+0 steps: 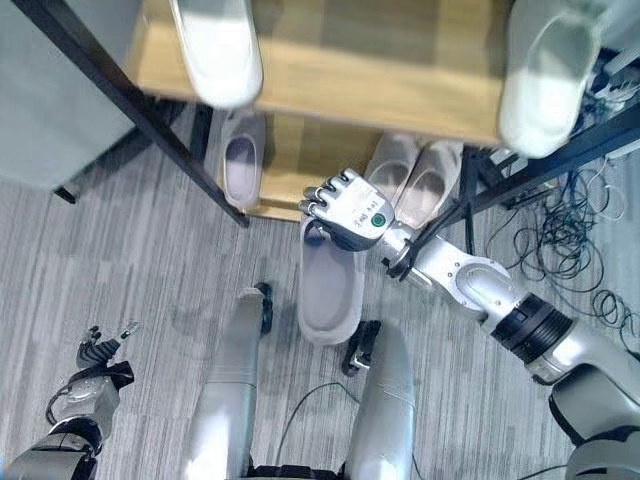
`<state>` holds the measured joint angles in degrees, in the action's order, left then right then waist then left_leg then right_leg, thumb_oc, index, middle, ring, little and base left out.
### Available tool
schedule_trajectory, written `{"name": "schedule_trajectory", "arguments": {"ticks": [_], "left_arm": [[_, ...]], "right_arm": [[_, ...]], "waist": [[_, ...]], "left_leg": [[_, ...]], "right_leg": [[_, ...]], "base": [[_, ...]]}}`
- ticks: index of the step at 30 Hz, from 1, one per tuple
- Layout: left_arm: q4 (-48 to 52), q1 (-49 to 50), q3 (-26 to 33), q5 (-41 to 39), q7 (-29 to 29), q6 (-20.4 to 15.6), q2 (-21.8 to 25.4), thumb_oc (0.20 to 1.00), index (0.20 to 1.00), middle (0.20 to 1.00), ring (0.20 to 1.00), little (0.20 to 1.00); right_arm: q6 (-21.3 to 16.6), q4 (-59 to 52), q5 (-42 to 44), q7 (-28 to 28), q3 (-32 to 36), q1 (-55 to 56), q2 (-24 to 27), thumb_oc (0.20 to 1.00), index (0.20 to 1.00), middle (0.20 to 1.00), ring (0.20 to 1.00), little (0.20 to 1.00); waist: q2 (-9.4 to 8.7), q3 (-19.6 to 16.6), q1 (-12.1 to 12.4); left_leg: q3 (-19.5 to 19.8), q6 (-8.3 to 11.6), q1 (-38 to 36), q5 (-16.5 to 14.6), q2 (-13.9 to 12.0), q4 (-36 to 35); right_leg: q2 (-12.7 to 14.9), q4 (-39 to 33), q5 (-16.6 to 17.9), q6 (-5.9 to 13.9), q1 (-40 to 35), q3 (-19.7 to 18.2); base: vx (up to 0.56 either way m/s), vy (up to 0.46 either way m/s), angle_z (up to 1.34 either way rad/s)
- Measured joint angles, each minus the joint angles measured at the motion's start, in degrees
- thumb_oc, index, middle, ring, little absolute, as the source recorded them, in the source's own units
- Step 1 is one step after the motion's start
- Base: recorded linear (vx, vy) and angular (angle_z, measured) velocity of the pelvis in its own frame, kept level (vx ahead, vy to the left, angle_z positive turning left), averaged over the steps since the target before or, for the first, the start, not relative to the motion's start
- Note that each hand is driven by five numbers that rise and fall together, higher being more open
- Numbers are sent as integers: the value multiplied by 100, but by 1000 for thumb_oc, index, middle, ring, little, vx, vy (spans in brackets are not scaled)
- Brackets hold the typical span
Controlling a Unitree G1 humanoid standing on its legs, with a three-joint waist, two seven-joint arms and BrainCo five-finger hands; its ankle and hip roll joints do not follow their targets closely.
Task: Arrange the slippers neatly on the shoe rack.
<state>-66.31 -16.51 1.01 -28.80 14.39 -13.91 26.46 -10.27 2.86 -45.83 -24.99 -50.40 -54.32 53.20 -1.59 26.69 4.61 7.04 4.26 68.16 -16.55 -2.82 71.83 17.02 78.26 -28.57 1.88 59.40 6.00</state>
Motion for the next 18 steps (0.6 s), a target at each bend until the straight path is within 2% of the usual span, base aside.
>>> {"name": "schedule_trajectory", "arguments": {"ticks": [2,4,5,7,10,11,12,13,14,15,16,18], "left_arm": [[-48,-39,-172,1,2,-1,-82,1000,1000,1000,1000,1000],[-1,36,-264,-62,-1,-5,-122,1000,1000,1000,1000,1000],[10,76,-331,-149,14,-9,-116,1000,1000,1000,1000,1000],[32,226,-346,-333,28,-25,-100,1000,1000,1000,1000,1000],[244,509,-352,-613,80,-33,-50,1000,1000,1000,1000,1000],[311,590,-351,-660,100,-31,-53,1000,1000,1000,1000,1000],[285,664,-387,-675,84,-44,-81,1000,1000,1000,1000,1000],[267,709,-444,-691,92,-22,-80,1000,1000,1000,1000,1000],[319,884,-485,-776,104,-35,-65,1000,1000,1000,1000,1000],[878,1317,-544,-847,149,-49,54,1000,1000,1000,1000,1000],[1540,1782,-562,-879,181,-98,135,1000,1000,1000,1000,1000],[1577,1937,-673,-886,174,-161,175,1000,1000,1000,1000,1000]], "right_arm": [[76,580,246,-2,-20,-260,-347,200,200,200,200,200],[98,788,441,-4,-147,-593,-358,200,200,200,200,200],[119,898,552,-26,-337,-878,-303,200,200,200,200,200],[121,974,795,-2,-652,-1341,-48,200,200,200,200,200],[85,587,1048,11,-652,-1681,451,200,200,200,200,200],[91,571,1121,-2,-586,-1688,456,200,200,200,200,200],[75,645,1303,2,-625,-1716,477,200,200,200,200,200],[51,738,1381,6,-631,-1698,469,200,200,200,200,200],[48,746,1589,-1,-679,-1709,530,200,200,200,200,200],[11,558,1855,-41,-583,-1771,808,200,200,200,200,200],[-24,529,2022,-90,-506,-1772,995,200,200,200,200,200],[24,830,2298,-101,-503,-1777,1060,200,200,200,200,200]], "waist": [[-40,-132,-47],[-23,-272,-14],[-7,-289,-3],[-5,-534,26],[6,-583,109],[6,-583,93],[38,-559,99],[13,-512,129],[34,-452,158],[79,-279,189],[95,-176,148],[37,-93,89]], "left_leg": [[-4,-17,514,-64,-19,488],[92,99,1205,-170,57,1098],[124,17,1436,-235,83,1467],[159,53,2277,-369,177,2247],[163,87,2989,-509,229,3073],[152,85,3120,-509,238,3181],[159,68,3184,-545,223,3332],[143,16,3122,-580,185,3475],[116,91,3044,-708,183,3706],[92,129,3005,-820,193,4010],[94,133,3035,-825,194,4157],[12,203,3088,-839,163,4196]], "right_leg": [[30,547,-154,-17,532,-130],[54,1225,-350,-59,1201,-258],[36,1592,-459,-88,1440,-363],[103,2473,-735,-63,2278,-592],[99,3387,-966,-5,3032,-943],[112,3509,-991,12,3166,-991],[58,3665,-1021,-71,3225,-1052],[38,3808,-1044,-31,3202,-1140],[-10,4039,-1152,9,3170,-1299],[-93,4371,-1268,122,3162,-1490],[-101,4542,-1323,151,3176,-1558],[-60,4698,-1398,207,3282,-1683]], "base": [[31,-3,7],[66,-7,5],[93,7,-1],[135,9,6],[68,-14,0],[73,-26,-1],[56,-26,-6],[88,-30,-14],[118,-29,-20],[91,-16,-11],[113,-28,1],[99,-33,20]]}}
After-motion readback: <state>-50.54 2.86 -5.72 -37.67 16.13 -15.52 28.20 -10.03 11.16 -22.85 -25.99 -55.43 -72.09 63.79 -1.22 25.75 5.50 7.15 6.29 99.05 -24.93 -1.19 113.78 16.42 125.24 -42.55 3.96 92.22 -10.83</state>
